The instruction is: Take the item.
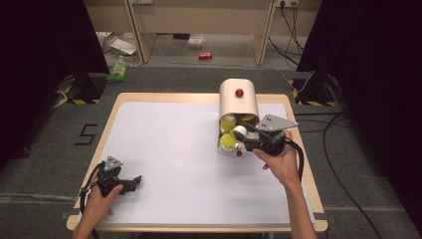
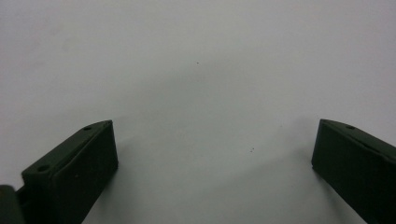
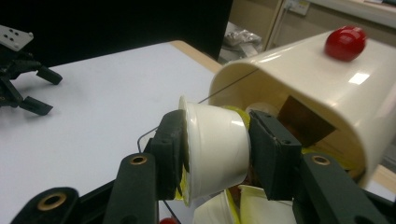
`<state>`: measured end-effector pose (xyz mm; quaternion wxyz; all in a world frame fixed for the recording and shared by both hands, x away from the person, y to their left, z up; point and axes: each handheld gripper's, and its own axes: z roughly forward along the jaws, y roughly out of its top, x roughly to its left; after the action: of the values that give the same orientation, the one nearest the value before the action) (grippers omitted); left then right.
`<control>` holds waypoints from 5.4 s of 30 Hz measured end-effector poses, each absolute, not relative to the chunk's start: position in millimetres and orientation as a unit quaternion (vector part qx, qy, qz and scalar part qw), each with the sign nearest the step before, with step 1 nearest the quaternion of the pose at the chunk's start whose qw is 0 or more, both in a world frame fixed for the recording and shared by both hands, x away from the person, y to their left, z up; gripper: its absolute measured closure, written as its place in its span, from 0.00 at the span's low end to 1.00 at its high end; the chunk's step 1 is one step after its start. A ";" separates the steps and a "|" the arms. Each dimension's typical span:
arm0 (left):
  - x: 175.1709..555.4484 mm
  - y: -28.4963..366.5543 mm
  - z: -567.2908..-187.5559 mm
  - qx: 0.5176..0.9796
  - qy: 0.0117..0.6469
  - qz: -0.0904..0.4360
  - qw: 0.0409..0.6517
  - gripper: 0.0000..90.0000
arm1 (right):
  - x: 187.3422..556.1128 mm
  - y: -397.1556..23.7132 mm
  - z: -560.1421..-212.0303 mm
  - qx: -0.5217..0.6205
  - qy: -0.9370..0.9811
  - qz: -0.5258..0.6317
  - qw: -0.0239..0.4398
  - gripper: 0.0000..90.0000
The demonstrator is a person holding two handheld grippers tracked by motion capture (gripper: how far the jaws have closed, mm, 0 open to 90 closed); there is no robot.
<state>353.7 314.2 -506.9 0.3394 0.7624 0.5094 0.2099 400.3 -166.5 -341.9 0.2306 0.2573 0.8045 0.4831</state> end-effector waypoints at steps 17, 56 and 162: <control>353.7 314.1 -506.9 0.762 0.509 0.210 0.339 0.00 | 371.0 -226.7 -329.7 0.286 0.783 0.480 0.274 0.63; 353.8 314.4 -506.8 0.763 0.509 0.209 0.340 0.00 | 385.4 -293.3 -440.0 0.404 0.798 0.375 0.246 0.63; 353.8 314.3 -506.9 0.763 0.509 0.210 0.340 0.00 | 304.6 -262.6 -468.1 0.413 0.822 0.336 0.205 0.33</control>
<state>353.8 314.3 -506.9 0.3396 0.7627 0.5089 0.2099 304.6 -262.6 -468.1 0.2052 0.4125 0.8216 0.3358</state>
